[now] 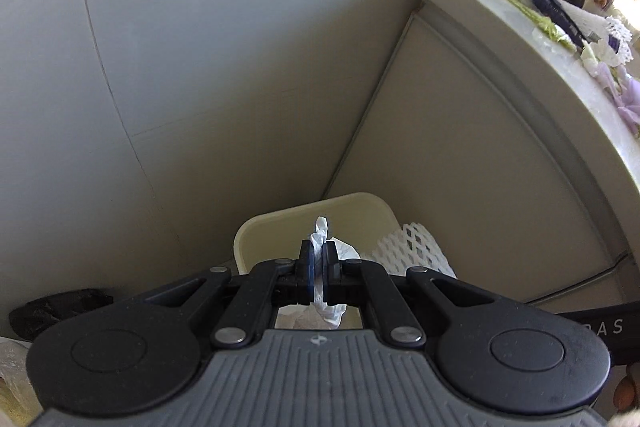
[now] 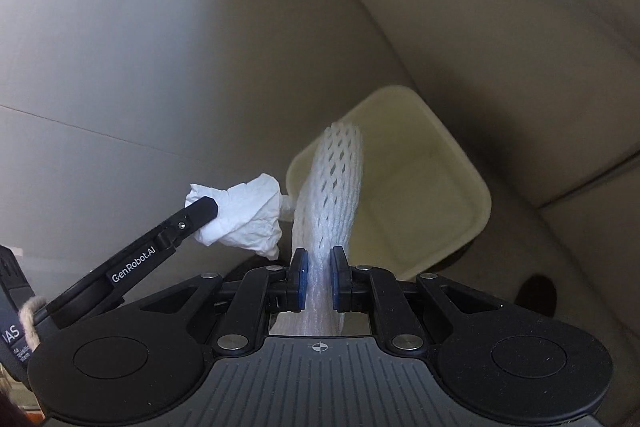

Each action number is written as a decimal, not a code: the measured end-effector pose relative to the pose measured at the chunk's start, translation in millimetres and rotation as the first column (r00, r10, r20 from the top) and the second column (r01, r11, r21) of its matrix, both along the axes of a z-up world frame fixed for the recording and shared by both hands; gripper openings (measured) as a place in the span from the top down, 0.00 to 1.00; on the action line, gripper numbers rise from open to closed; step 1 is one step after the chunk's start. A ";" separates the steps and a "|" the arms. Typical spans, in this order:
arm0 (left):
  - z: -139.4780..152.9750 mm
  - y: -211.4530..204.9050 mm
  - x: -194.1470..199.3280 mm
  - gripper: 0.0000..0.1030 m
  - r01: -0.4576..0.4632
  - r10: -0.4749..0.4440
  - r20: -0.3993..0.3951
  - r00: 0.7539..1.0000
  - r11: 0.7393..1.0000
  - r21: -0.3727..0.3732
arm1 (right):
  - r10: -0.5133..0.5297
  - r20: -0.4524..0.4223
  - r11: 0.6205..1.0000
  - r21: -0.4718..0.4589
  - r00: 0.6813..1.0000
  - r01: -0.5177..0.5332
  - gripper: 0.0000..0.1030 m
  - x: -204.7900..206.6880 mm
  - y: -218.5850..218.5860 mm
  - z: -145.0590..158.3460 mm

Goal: Collect trash
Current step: 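Open left gripper over the bin while right gripper releases the foam net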

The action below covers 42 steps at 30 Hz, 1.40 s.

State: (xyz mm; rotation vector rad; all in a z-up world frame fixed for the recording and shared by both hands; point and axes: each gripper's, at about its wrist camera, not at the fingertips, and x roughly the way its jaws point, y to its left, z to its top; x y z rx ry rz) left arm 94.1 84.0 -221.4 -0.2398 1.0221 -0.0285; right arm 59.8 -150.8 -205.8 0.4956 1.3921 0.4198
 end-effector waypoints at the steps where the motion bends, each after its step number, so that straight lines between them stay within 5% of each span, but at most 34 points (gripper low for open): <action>1: -5.3 -0.6 0.9 0.97 0.003 -0.003 -0.005 1.000 1.000 0.003 | -0.005 -0.021 1.000 -0.003 1.000 0.005 0.90 1.7 1.2 -9.2; 17: -76.5 -19.5 33.0 0.97 0.070 -0.054 -0.172 0.984 0.994 0.086 | -0.116 -0.241 0.992 -0.066 0.964 0.103 0.88 49.3 5.6 -116.7; 29: -84.9 -34.4 39.6 0.90 0.097 -0.070 -0.215 0.974 0.988 0.120 | -0.087 -0.207 0.991 -0.121 0.974 0.063 0.82 67.8 21.7 -121.8; 32: -83.1 -36.1 38.0 0.76 0.098 -0.066 -0.207 0.976 0.984 0.146 | -0.084 -0.208 0.991 -0.121 0.974 0.060 0.49 68.4 19.3 -123.2; 33: -81.7 -36.3 36.8 0.76 0.096 -0.065 -0.205 0.977 0.985 0.145 | -0.088 -0.201 0.991 -0.118 0.976 0.065 0.45 68.2 17.4 -122.2; 42: -73.8 -37.4 29.3 0.65 0.087 -0.053 -0.210 0.976 0.984 0.156 | -0.080 -0.178 0.993 -0.103 0.981 0.063 0.43 69.3 9.2 -109.0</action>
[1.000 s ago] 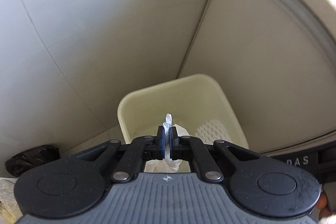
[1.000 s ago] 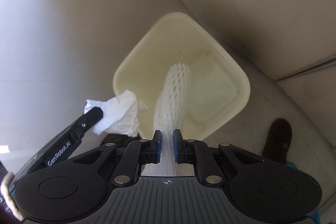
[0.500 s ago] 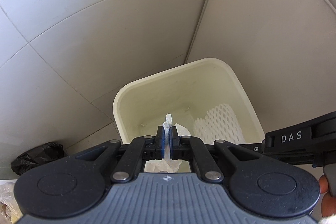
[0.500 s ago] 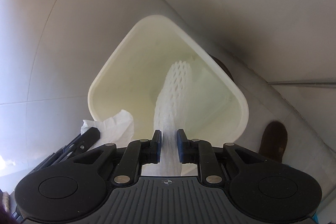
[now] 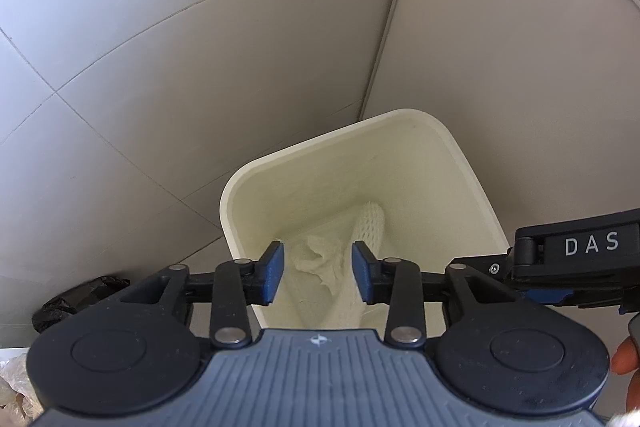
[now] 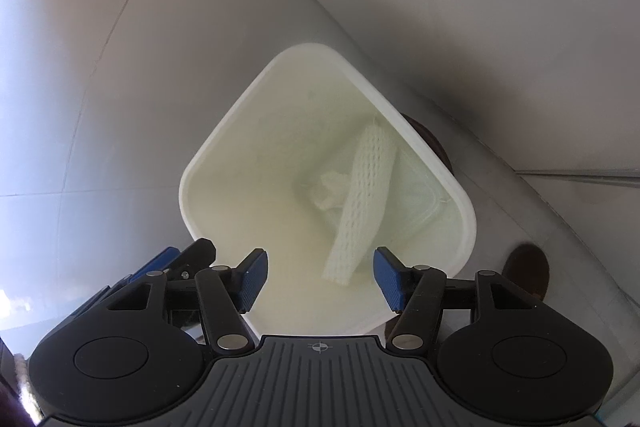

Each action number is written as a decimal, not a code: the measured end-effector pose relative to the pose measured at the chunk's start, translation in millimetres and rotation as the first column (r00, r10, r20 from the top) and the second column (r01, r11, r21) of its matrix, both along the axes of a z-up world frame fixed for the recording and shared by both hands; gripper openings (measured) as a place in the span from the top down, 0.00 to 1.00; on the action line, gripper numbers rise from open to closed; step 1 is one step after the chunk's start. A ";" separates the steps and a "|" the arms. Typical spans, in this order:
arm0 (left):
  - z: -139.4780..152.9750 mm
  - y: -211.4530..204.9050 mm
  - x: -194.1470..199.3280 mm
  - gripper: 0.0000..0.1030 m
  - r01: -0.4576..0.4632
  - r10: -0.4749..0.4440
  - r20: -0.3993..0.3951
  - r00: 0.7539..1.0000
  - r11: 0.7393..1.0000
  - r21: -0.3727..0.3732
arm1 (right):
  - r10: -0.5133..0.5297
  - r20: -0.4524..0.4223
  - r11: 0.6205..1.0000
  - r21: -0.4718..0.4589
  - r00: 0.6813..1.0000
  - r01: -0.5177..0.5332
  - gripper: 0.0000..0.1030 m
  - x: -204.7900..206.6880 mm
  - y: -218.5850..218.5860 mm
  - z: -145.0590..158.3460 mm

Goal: Collect trash
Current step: 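Open left gripper over the bin while right gripper releases the foam net, then raise both tools from the bin back toward the countertop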

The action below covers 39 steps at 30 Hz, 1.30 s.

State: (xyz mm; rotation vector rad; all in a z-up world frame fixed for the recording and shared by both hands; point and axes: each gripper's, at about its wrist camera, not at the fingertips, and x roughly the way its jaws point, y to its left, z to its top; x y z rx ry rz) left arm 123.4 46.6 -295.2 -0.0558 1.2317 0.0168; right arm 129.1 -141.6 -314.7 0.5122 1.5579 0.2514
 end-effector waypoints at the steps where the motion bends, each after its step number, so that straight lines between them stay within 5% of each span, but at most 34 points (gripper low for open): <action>1: 1.3 0.0 -0.8 0.63 -0.001 0.001 0.002 1.000 1.000 0.001 | -0.002 0.000 1.000 0.000 1.000 0.002 0.43 4.4 2.6 -3.0; 10: 26.7 9.0 -9.8 0.57 -0.040 0.040 0.005 0.999 0.999 -0.003 | 0.021 0.017 1.000 -0.003 1.000 -0.021 0.40 1.8 10.7 3.5; 24: 85.2 29.0 -35.0 0.19 -0.005 0.004 0.036 0.999 0.999 0.047 | 0.252 0.198 0.968 -0.072 0.947 -0.242 0.25 -31.9 24.2 75.4; 31: 111.3 30.6 -37.6 0.03 -0.057 0.055 0.061 0.997 0.998 0.033 | 0.341 0.374 0.940 -0.123 0.863 -0.318 0.18 -45.5 20.8 132.0; 39: 149.4 23.7 -33.7 0.01 -0.091 0.090 0.104 0.990 0.996 0.004 | 0.401 0.594 0.916 -0.254 0.698 -0.310 0.08 -58.6 7.8 204.8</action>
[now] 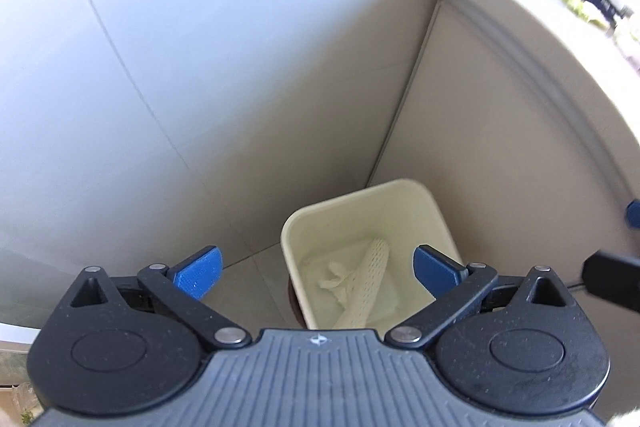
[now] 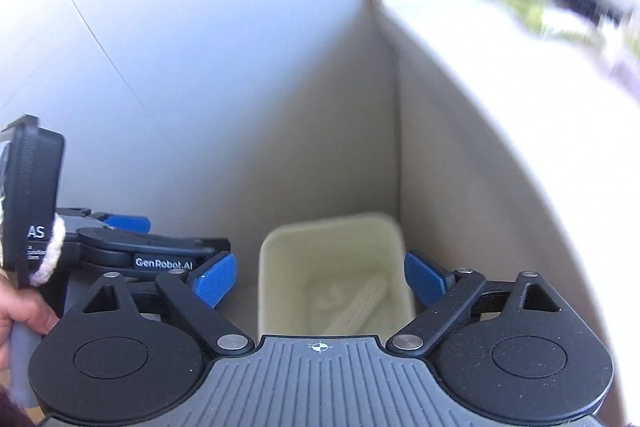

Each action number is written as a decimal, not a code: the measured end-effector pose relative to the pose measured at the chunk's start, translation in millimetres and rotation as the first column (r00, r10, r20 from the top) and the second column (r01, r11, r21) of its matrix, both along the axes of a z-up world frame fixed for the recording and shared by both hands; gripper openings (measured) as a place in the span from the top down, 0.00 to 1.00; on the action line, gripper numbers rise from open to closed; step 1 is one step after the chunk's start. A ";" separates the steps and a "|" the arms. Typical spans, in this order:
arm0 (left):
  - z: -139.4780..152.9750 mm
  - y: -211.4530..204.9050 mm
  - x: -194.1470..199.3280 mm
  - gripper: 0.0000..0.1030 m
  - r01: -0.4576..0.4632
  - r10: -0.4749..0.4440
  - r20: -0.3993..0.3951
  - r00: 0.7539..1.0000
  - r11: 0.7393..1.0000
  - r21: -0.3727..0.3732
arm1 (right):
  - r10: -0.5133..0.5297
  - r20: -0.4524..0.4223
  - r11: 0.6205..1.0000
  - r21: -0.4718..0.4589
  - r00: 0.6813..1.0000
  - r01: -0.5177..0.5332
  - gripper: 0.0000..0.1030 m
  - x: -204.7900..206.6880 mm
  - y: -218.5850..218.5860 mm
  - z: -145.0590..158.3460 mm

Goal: Collect trash
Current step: 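Raise both tools from the bin back toward the countertop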

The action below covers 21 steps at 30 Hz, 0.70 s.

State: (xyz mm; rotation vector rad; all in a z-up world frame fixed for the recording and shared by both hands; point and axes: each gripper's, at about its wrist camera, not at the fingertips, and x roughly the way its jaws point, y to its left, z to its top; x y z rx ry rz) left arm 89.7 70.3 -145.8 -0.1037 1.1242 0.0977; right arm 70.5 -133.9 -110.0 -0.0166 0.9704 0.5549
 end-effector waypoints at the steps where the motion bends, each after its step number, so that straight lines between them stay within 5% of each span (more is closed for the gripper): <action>1: 5.5 -2.9 1.7 0.01 0.002 -0.002 0.008 1.000 1.000 -0.003 | -0.005 0.030 1.000 -0.003 1.000 0.005 0.08 -0.4 -3.9 7.3; 11: 58.3 -45.2 17.5 0.01 0.047 -0.043 0.111 0.993 0.998 -0.034 | -0.152 0.301 0.986 -0.025 0.942 0.167 0.01 14.0 -59.9 67.0; 21: 85.5 -104.0 53.9 0.01 0.167 -0.155 0.225 0.962 0.985 -0.037 | -0.274 0.408 0.945 -0.055 0.871 0.323 0.00 41.5 -117.7 69.0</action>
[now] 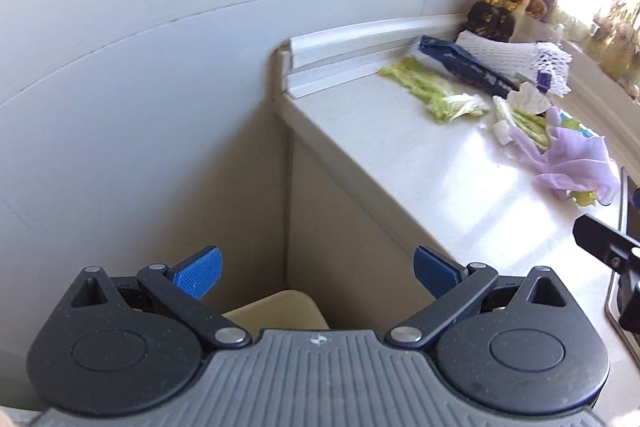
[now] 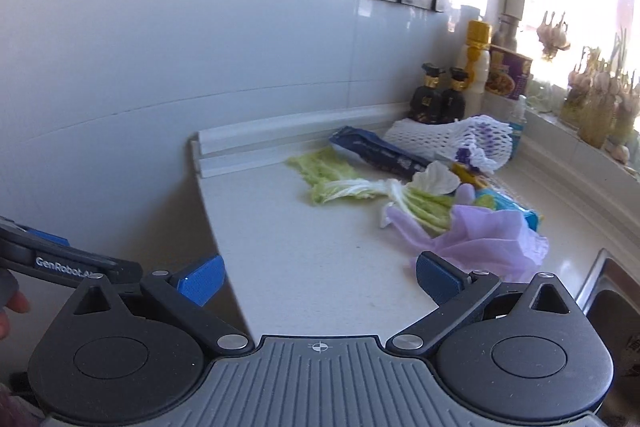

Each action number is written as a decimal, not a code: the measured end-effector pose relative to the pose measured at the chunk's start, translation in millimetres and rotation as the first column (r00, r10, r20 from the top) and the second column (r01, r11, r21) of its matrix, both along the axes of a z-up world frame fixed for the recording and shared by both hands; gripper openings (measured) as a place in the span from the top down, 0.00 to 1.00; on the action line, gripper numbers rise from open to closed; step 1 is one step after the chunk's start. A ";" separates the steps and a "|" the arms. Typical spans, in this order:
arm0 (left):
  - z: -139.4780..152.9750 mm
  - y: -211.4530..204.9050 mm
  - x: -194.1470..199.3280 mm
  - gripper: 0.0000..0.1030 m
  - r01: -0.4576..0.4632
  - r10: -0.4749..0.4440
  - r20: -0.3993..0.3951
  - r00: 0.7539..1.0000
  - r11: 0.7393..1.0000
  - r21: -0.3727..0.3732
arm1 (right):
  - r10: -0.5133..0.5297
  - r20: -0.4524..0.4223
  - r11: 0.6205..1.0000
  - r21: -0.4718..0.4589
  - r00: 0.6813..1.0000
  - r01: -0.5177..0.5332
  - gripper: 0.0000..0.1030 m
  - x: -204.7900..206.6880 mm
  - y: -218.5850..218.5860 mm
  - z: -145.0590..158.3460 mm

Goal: Collect trash
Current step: 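Raise both tools from the bin back toward the countertop, then lower left gripper to a cabbage leaf while right gripper reaches the purple glove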

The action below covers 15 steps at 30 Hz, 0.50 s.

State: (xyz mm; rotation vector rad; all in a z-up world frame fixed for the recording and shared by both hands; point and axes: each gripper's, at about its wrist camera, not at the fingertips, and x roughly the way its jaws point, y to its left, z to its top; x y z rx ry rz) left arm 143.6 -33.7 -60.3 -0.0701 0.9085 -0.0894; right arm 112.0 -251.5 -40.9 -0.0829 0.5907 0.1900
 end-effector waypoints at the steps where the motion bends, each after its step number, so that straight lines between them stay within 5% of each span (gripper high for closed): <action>1: 1.3 -6.8 3.6 0.01 0.012 -0.012 0.008 1.000 1.000 -0.003 | -0.016 0.003 1.000 -0.005 1.000 0.016 0.00 0.4 -6.6 -3.4; 15: 11.1 -85.8 32.8 0.01 0.160 -0.159 0.068 0.985 0.987 -0.003 | -0.181 -0.022 0.983 0.009 0.983 0.181 0.00 21.0 -89.9 -29.3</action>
